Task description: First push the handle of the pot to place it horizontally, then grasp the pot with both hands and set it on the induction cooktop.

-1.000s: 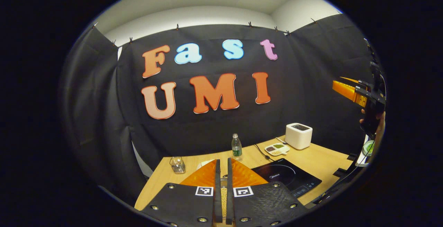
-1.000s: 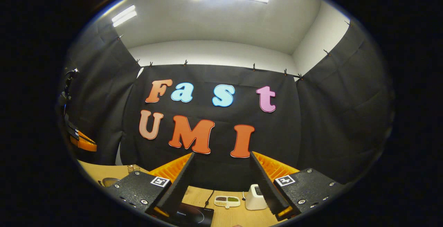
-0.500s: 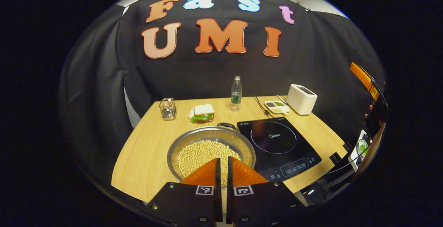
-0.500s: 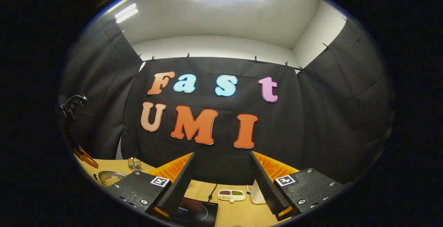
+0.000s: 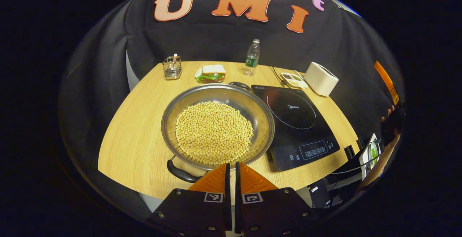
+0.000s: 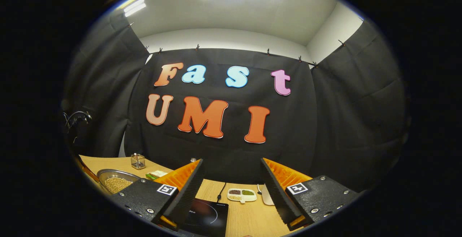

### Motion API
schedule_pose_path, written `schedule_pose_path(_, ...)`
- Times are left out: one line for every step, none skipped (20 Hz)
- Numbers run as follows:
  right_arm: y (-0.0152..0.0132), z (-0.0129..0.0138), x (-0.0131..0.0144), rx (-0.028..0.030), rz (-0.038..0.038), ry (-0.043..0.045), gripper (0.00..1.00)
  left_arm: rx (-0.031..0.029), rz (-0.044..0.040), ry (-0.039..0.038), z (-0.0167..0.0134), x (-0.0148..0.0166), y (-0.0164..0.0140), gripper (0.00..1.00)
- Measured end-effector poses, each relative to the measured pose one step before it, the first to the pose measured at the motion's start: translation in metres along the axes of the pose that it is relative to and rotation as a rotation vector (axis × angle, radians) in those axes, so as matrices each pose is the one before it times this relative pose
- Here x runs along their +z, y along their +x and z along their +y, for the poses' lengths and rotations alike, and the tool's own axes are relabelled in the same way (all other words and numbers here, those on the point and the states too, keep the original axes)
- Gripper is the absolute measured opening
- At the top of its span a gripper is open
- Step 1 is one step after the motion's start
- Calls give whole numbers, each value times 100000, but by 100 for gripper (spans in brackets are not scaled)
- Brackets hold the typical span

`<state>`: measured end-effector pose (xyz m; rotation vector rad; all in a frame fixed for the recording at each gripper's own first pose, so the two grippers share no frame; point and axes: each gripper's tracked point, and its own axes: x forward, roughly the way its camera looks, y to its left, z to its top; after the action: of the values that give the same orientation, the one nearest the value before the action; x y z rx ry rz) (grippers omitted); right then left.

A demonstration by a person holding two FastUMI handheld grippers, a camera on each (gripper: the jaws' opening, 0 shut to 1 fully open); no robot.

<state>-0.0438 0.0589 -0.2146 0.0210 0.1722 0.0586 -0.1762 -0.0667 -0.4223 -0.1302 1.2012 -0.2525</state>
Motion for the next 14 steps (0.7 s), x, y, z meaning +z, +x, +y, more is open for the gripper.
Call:
schedule_pose_path(92, -119, -488, -449, 1262, 207, 95, 36, 2741, -1746, 212, -843, 412, 5)
schedule_pose_path(47, -108, -423, -240, 1113, 102, 95, -571, 2697, -1517, 90, -883, 358, 5)
schedule_pose_path(-60, -6, -350, -143, 785, 60, 95, -105, 1957, -1362, 169, -524, 404, 5)
schedule_pose_path(-42, -13, -230, -94, 541, -50, 95, 86, 1914, -685, 254, -405, 387, 5)
schedule_pose_path(-92, 31, -296, 103, 419, -390, 95, 827, 1601, -656, 404, -445, 465, 5)
schedule_pose_path(1, 40, -279, -60, 374, -445, 95, 517, 1652, -780, 334, -446, 445, 5)
schedule_pose_path(-2, 62, -267, 186, 332, -556, 95, 672, 1965, -1724, 375, -303, 394, 5)
schedule_pose_path(-154, 97, -224, 83, 285, -482, 95, 152, 2037, -2175, 347, -394, 413, 5)
schedule_pose_path(42, 171, -238, 264, 373, -519, 95, 76, 857, -2274, 370, 2, 356, 5)
schedule_pose_path(-118, 43, -404, 61, 549, -498, 95, -331, 768, -2256, 367, -121, 401, 5)
schedule_pose_path(-116, -10, -376, 67, 469, -345, 95, -1903, 944, -2896, -109, -65, 149, 4)
schedule_pose_path(1, 4, -344, 98, 536, -161, 95, -912, 222, -2029, 183, 94, 128, 1)
schedule_pose_path(28, 64, -502, 17, 815, 32, 95, 243, -460, -1114, 338, 275, 33, 1)
schedule_pose_path(140, 47, -442, 169, 923, 199, 95, 1057, -415, -641, 528, 316, 117, 1)
